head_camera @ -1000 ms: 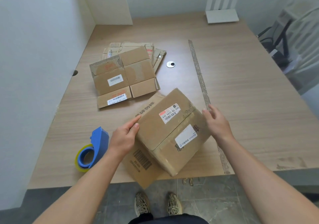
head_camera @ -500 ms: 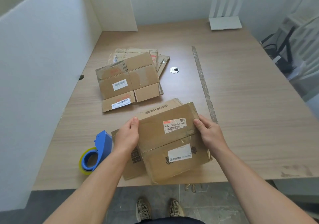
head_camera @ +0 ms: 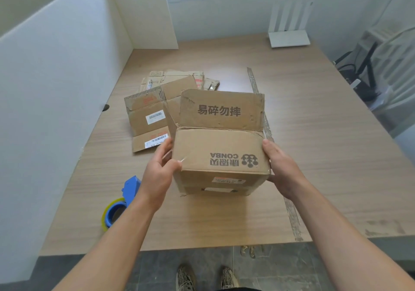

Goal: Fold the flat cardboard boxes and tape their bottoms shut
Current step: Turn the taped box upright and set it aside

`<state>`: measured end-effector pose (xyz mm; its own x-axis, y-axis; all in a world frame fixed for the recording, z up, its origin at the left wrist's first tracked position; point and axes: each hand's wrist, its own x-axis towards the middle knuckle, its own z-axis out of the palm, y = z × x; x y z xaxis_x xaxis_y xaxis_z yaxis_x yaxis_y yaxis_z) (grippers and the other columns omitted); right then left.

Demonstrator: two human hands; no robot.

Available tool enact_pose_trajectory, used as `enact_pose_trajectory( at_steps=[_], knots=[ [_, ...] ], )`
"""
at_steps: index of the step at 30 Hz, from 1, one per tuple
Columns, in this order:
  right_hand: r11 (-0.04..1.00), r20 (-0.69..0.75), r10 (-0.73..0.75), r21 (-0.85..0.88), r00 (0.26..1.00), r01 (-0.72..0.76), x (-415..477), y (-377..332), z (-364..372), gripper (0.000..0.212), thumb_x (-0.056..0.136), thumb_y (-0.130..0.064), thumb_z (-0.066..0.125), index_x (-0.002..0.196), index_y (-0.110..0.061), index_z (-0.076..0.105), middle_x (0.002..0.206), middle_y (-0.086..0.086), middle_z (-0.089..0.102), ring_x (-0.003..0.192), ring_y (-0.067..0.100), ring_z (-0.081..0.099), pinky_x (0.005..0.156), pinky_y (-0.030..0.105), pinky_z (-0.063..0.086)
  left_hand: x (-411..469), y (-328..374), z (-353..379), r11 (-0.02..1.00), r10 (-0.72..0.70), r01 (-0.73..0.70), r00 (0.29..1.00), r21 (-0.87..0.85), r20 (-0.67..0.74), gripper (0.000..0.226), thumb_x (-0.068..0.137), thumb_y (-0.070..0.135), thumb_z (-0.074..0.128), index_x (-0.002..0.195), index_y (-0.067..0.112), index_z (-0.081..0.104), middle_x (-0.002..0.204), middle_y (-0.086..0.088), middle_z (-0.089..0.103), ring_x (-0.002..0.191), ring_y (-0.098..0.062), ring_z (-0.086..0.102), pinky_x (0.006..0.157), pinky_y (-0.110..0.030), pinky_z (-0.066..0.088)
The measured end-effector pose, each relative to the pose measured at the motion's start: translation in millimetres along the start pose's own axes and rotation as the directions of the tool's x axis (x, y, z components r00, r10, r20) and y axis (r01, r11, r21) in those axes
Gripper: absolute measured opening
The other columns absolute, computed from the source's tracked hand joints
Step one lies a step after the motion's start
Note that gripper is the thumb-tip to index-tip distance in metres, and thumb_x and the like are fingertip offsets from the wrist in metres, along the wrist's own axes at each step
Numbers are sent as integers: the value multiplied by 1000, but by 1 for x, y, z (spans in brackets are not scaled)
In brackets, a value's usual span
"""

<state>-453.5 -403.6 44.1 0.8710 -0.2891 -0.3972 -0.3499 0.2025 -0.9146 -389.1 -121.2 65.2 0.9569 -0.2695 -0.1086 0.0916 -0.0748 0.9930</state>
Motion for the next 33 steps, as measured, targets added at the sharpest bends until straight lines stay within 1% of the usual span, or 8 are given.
enact_pose_trajectory(
  at_steps=[4, 9, 16, 20, 23, 27, 31, 33],
  knots=[
    [990, 108, -67, 130, 992, 52, -1, 5, -9, 31, 101, -27, 52, 104, -52, 72, 112, -16, 72, 96, 3, 69, 71, 31, 58, -3, -7, -5, 999, -13, 11, 997, 35, 70, 63, 83, 21, 58, 143, 33, 47, 131, 13, 63, 121, -6, 58, 88, -24, 52],
    [957, 120, -45, 288, 992, 8, -3, 30, -24, 25, 95, -31, 53, 102, -16, 73, 120, 3, 68, 122, 25, 59, 94, 48, 55, -19, -23, -11, 993, -115, 116, 992, -10, 58, 56, 81, 46, 64, 134, 31, 54, 132, 9, 63, 125, -12, 56, 105, -40, 45],
    [994, -1, 39, -107, 999, -39, -8, 46, -15, 33, 97, -45, 57, 129, -48, 54, 132, -1, 56, 114, 16, 62, 81, 42, 60, -36, -41, -21, 972, -221, 225, 973, -66, 62, 50, 84, 52, 56, 128, 29, 60, 127, 0, 66, 121, -22, 59, 107, -49, 42],
    [939, -77, 5, -342, 997, -31, -2, 46, -2, 76, 84, -61, 66, 148, -50, 28, 152, -3, 30, 129, 18, 44, 98, 47, 50, -34, -35, -20, 981, -191, 187, 979, 60, 68, 65, 75, 65, 59, 134, 37, 54, 131, 11, 63, 124, -12, 57, 108, -46, 42],
    [860, -68, -74, -510, 995, 29, 6, 36, 14, 94, 72, -72, 66, 150, -54, 16, 157, -2, 19, 142, 19, 28, 109, 39, 31, -30, -27, -16, 969, -145, 129, 988, 210, 61, 56, 70, 65, 64, 124, 59, 48, 128, 25, 59, 120, 1, 55, 97, -29, 47],
    [715, -79, -25, -698, 997, -37, 14, 29, 50, 116, 60, -82, 64, 148, -57, -7, 164, -3, -11, 151, 27, -5, 114, 57, 22, -32, -25, -11, 911, -155, 114, 985, 395, 73, 66, 75, 57, 66, 133, 58, 34, 134, 23, 49, 122, -1, 50, 98, -30, 45],
    [618, -119, 46, -776, 992, -122, 19, 30, 73, 108, 70, -56, 64, 147, -54, -12, 162, -3, -22, 149, 26, -18, 107, 62, 29, -38, -33, -18, 922, -248, 212, 966, 323, 75, 51, 89, 45, 64, 131, 60, 39, 130, 21, 52, 120, -7, 54, 96, -35, 49],
    [712, -78, 10, -699, 997, -62, 17, 27, 65, 102, 69, -47, 58, 149, -54, -5, 163, -3, -11, 150, 25, -8, 113, 55, 25, -43, -40, -29, 934, -292, 272, 955, 234, 57, 37, 99, 27, 57, 117, 59, 52, 117, 18, 63, 113, -6, 60, 89, -31, 51]
  ],
)
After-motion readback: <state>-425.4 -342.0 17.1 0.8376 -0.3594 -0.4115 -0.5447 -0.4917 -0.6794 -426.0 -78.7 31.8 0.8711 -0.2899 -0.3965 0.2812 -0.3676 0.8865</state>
